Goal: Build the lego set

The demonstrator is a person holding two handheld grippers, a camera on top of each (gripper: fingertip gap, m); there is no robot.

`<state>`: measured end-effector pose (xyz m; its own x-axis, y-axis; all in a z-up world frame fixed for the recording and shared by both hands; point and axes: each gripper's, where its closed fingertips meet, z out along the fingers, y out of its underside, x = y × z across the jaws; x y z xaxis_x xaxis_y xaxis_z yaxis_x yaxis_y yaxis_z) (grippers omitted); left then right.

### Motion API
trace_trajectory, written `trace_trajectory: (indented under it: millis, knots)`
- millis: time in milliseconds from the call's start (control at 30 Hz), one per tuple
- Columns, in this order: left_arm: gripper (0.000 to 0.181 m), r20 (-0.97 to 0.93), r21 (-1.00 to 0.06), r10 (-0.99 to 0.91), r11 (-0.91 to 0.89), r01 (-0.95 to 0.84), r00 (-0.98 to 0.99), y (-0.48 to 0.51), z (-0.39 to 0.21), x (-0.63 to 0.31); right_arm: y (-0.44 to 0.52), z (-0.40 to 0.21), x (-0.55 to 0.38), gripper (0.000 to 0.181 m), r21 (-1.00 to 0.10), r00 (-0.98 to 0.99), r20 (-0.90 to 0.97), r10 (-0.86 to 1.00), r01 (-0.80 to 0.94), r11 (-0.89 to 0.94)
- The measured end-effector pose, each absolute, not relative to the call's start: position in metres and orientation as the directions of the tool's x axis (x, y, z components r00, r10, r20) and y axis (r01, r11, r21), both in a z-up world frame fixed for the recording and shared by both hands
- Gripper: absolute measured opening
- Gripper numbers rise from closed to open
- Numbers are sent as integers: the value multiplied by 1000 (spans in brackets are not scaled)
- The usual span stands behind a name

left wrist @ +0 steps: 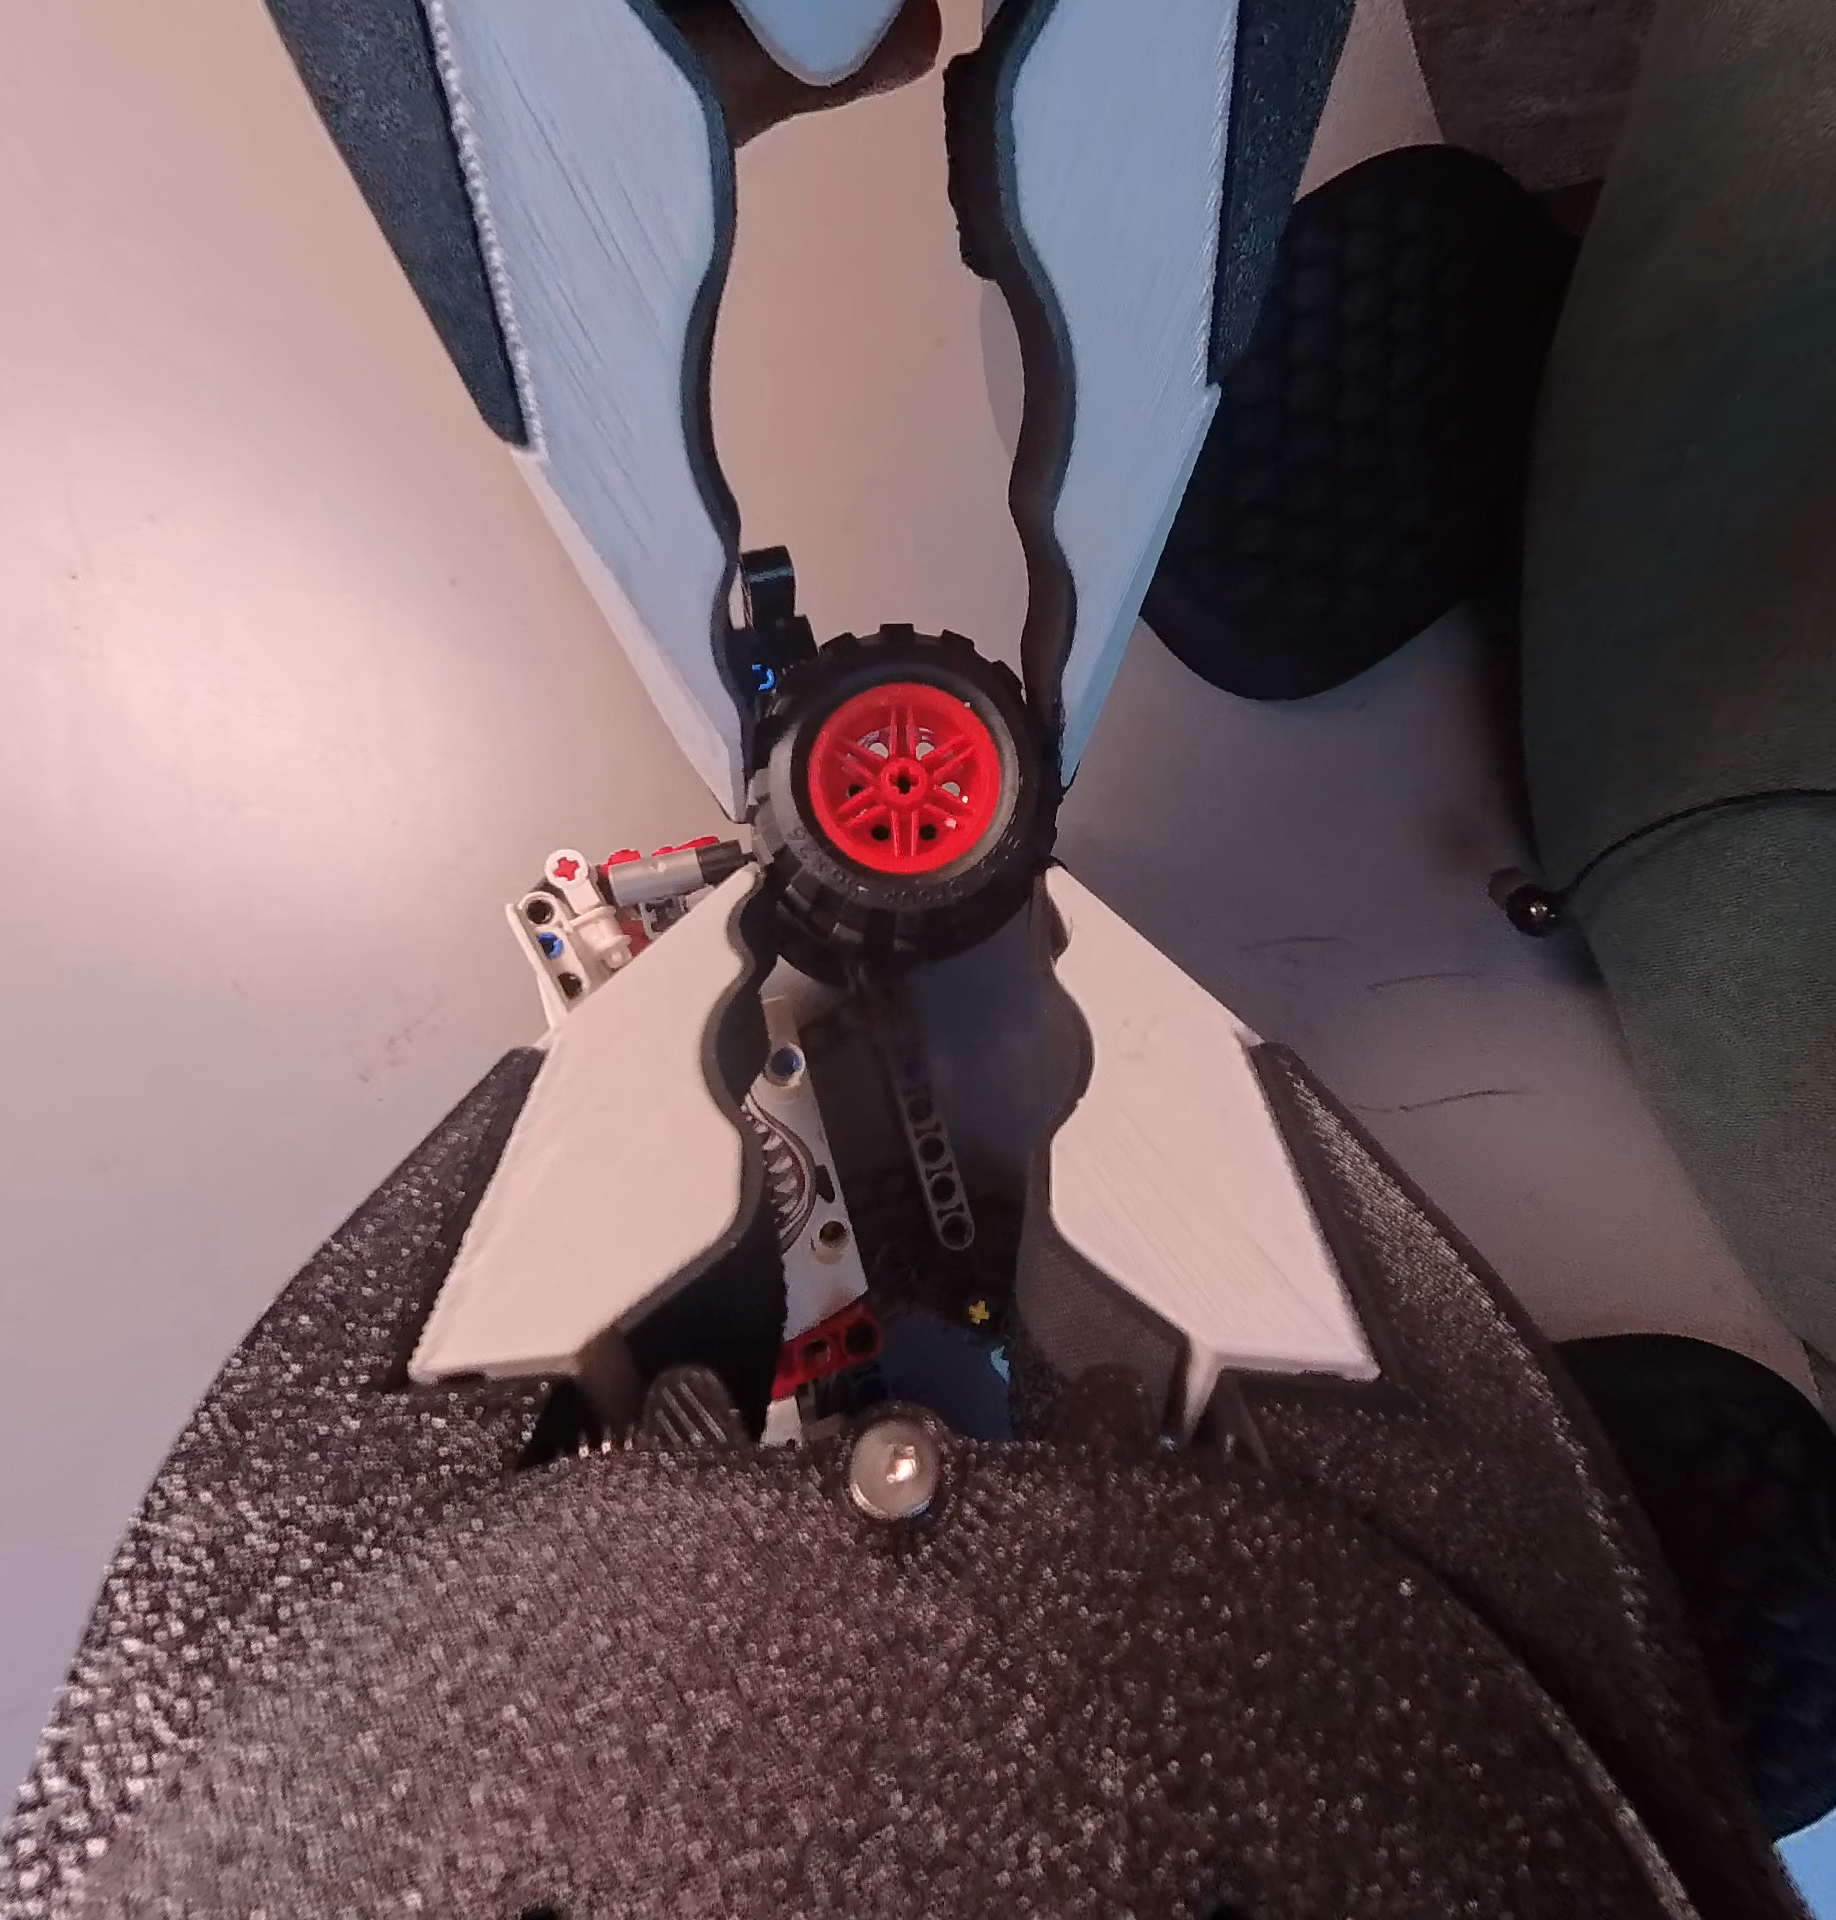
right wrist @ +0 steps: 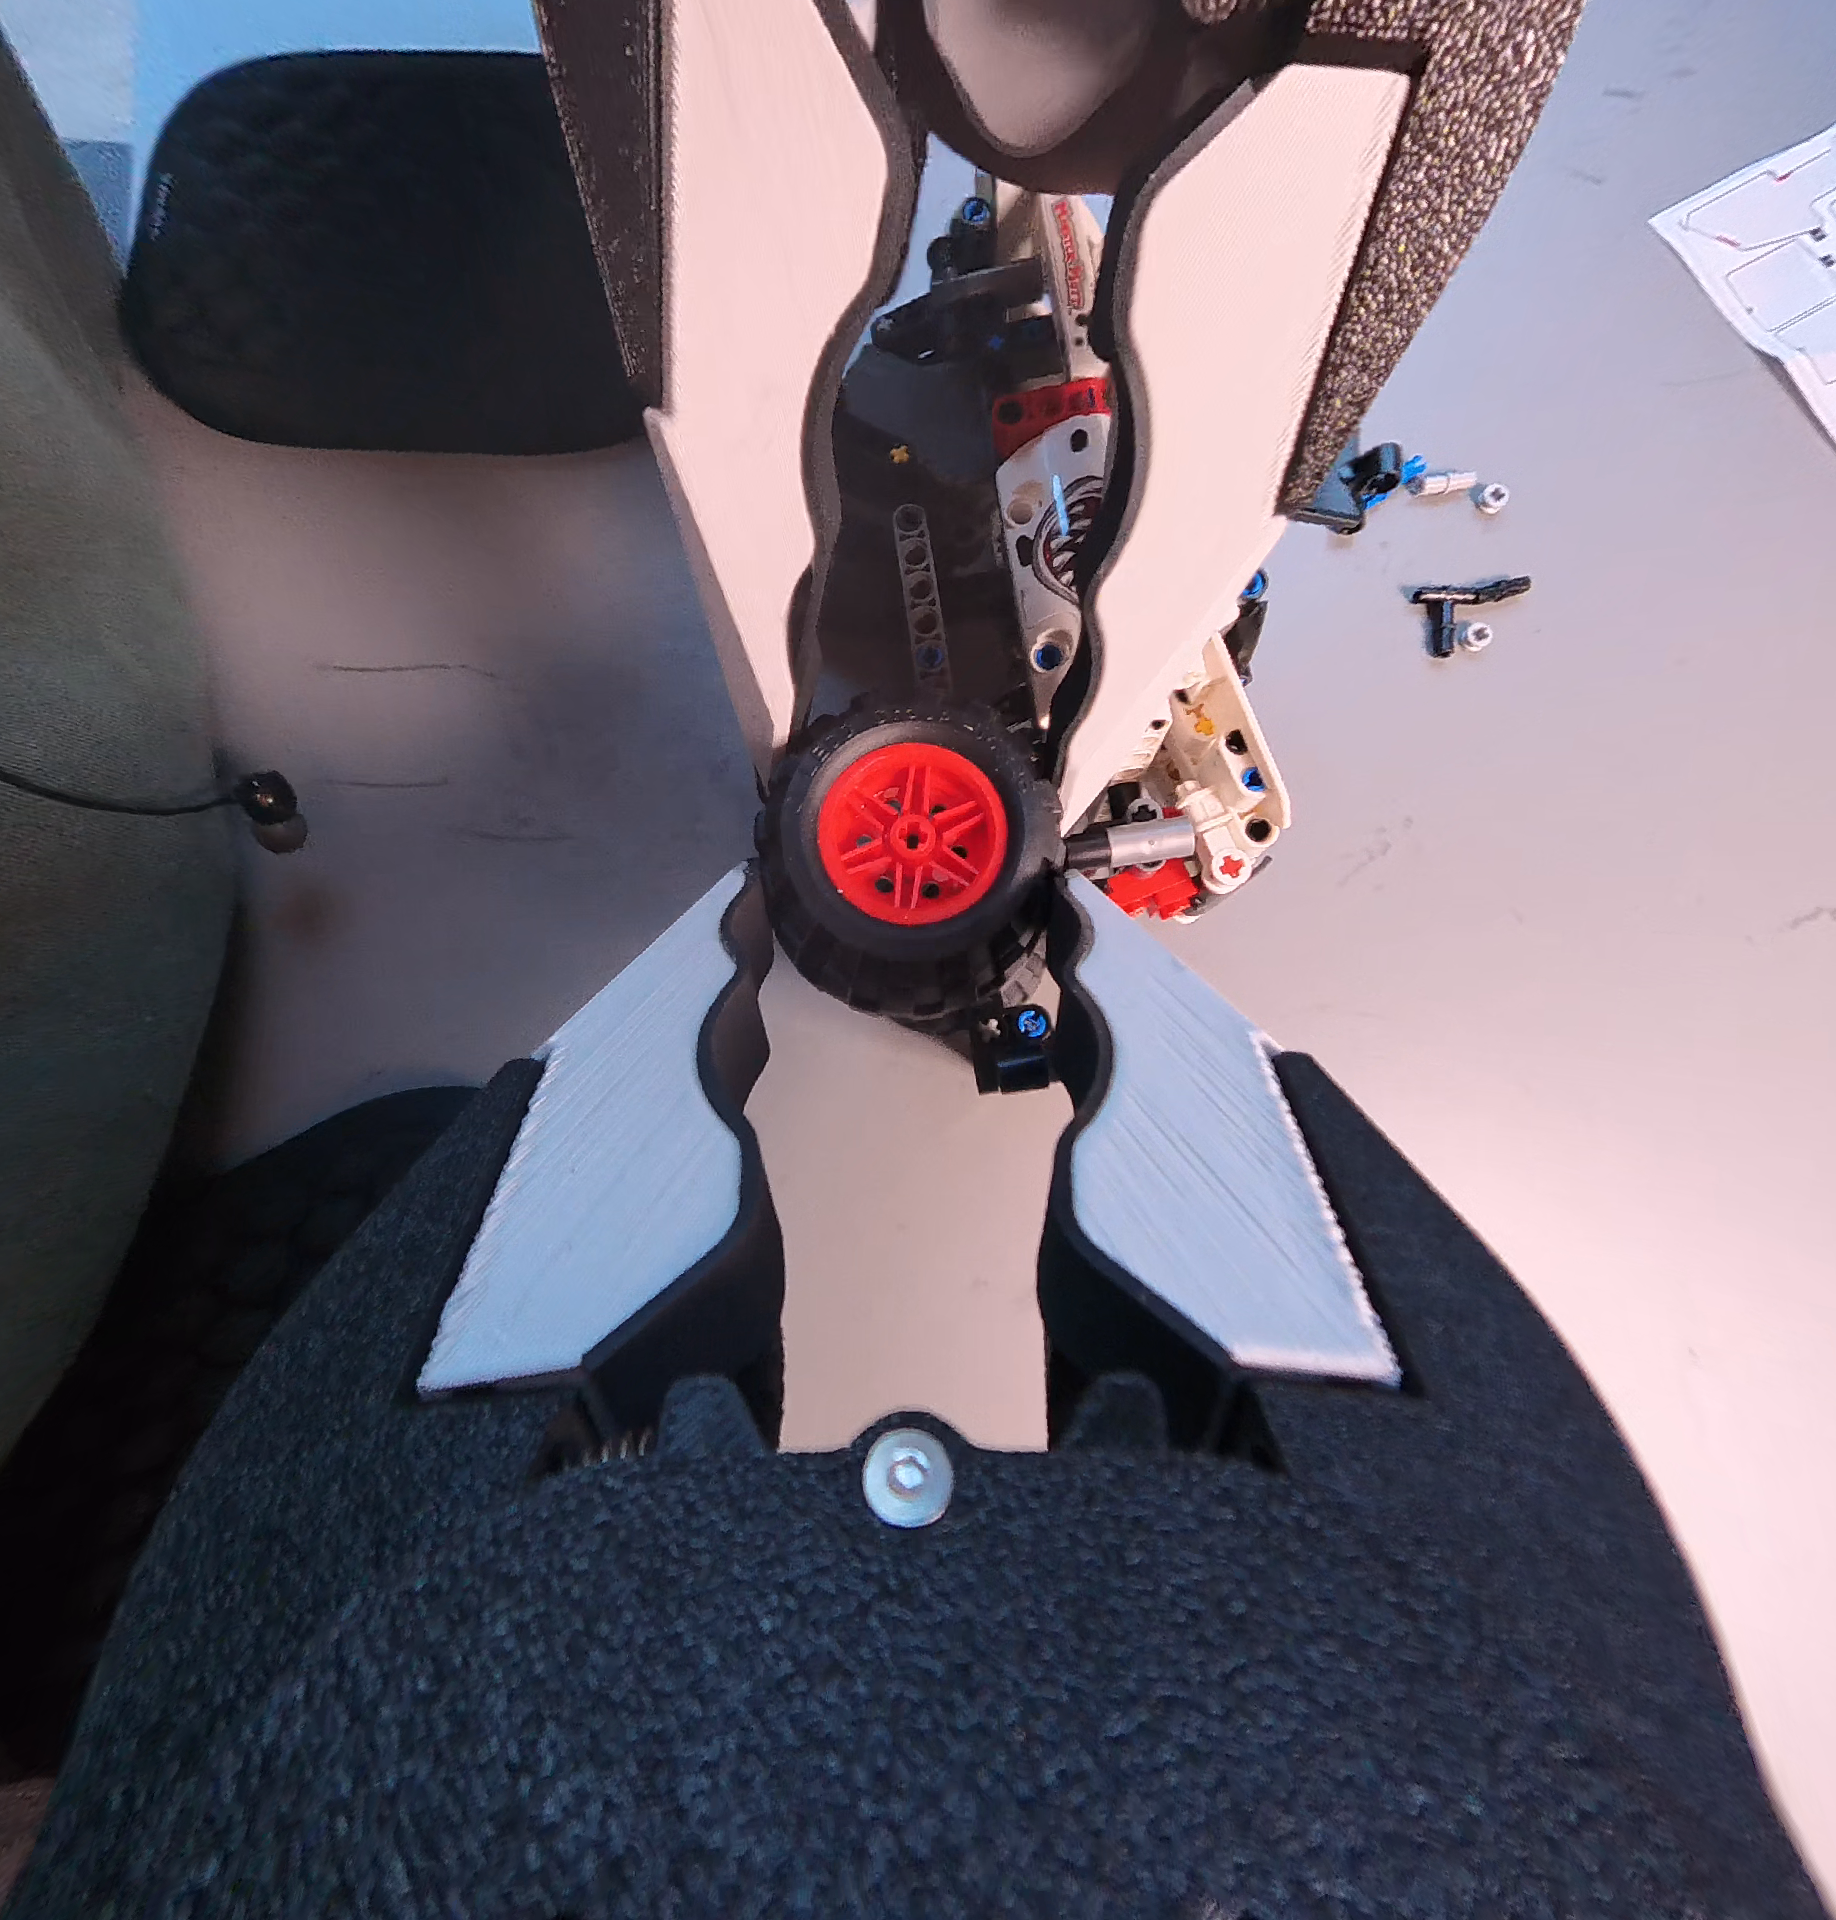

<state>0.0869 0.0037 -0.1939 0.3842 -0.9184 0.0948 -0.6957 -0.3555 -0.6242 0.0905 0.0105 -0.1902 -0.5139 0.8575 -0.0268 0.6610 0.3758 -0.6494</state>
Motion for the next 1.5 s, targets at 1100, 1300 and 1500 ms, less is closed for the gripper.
trace_trajectory:
  millis: [1100, 1300, 1500]
  knots:
    - [41, 53, -690, -912, -328, -646, 407, 9, -178, 87, 12, -182, 87, 44, -575, -493, 138, 859, 666, 475]
    - [38, 81, -723, -914, -328, -608, 397, 10, -180, 86, 12, -184, 85, 43, -582, -496, 103, 862, 673, 457]
    - [42, 28, -742, -899, -312, -593, 437, 12, -176, 85, 14, -181, 84, 52, -587, -482, 92, 871, 680, 439]
